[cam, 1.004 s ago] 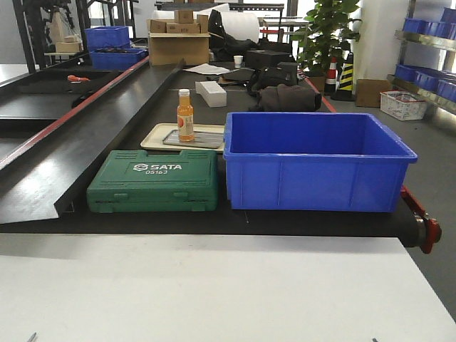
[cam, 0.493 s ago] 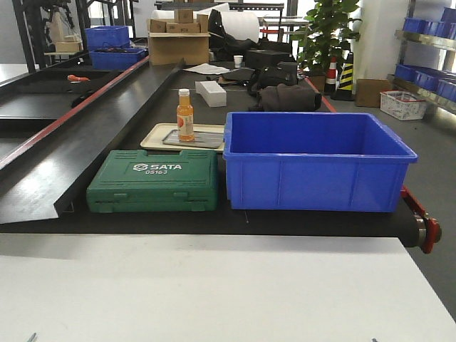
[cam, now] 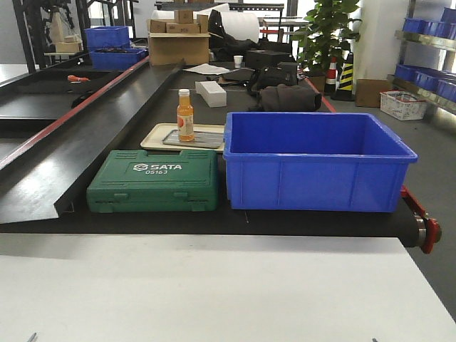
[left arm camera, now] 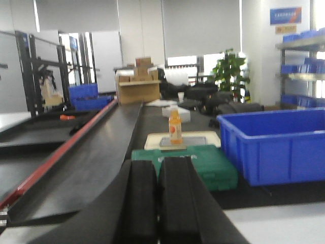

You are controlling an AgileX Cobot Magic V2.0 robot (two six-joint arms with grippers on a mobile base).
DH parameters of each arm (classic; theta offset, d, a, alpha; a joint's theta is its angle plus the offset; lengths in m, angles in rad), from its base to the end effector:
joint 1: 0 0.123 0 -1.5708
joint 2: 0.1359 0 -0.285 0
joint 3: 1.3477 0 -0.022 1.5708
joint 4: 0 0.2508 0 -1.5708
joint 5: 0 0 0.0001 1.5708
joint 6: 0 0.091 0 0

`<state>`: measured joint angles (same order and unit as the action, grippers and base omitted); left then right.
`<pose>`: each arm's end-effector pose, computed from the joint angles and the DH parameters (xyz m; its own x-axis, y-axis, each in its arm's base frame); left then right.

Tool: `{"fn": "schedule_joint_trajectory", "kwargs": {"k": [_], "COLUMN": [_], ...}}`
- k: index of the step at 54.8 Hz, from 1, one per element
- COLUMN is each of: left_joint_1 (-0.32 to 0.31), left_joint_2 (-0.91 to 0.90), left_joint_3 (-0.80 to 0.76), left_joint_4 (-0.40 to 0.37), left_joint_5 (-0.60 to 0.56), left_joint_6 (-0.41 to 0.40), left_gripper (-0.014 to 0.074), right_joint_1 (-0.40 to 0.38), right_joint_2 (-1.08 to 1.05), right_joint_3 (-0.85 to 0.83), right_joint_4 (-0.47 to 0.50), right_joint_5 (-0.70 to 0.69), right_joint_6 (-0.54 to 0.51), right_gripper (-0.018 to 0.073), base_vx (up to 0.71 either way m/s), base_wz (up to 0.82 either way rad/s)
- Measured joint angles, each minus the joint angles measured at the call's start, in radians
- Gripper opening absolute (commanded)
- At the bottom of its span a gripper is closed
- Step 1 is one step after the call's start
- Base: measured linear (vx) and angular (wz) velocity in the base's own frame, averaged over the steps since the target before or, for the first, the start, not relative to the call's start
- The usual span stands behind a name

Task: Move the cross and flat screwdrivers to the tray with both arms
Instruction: 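Lower both grippers toward the green-handled screwdrivers on the white table, then align each open gripper over a screwdriver handle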

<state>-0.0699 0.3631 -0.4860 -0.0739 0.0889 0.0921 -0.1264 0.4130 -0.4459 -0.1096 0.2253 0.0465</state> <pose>0.0805 -0.0062 0.3441 0.1222 0.0100 -0.9925 0.0741 0.9971 0.0191 0.0927 -0.0140 0.3141 -0.1118 -0.0466 -0.9926 0.1437 0.9876 -0.0625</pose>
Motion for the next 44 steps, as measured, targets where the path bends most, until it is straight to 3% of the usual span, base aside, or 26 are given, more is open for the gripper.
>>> {"fn": "schedule_joint_trajectory", "kwargs": {"k": [9, 18, 22, 29, 38, 44], "left_joint_1": [0.0, 0.0, 0.0, 0.016, 0.083, 0.12], "left_joint_2": [0.166, 0.299, 0.335, 0.411, 0.564, 0.68], "left_joint_3": [-0.002, -0.002, -0.003, -0.057, -0.156, -0.223], "left_joint_4": [0.0, -0.004, -0.007, 0.006, 0.128, 0.181], "left_joint_5": [0.088, 0.13, 0.145, 0.271, 0.42, 0.475], "left_joint_6": [0.001, -0.018, -0.032, -0.106, -0.19, -0.201], "left_gripper": [0.0415, 0.045, 0.0456, 0.0468, 0.0483, 0.0483], "right_joint_1": [0.0, 0.0, 0.0, 0.0, 0.0, 0.0], "right_joint_2": [0.136, 0.244, 0.278, 0.317, 0.357, 0.4], "right_joint_3": [0.0, 0.0, 0.0, 0.0, 0.0, 0.0], "right_joint_4": [0.0, 0.0, 0.0, 0.001, 0.014, 0.027], "right_joint_5": [0.057, 0.062, 0.07, 0.105, 0.191, 0.253], "right_joint_6": [0.002, 0.003, 0.005, 0.005, 0.005, 0.005], "right_gripper": [0.0298, 0.0433, 0.0456, 0.0459, 0.0459, 0.0459], "base_vx": [0.0, 0.0, 0.0, 0.0, 0.0, 0.0], "base_wz": [0.0, 0.0, 0.0, 0.0, 0.0, 0.0]}}
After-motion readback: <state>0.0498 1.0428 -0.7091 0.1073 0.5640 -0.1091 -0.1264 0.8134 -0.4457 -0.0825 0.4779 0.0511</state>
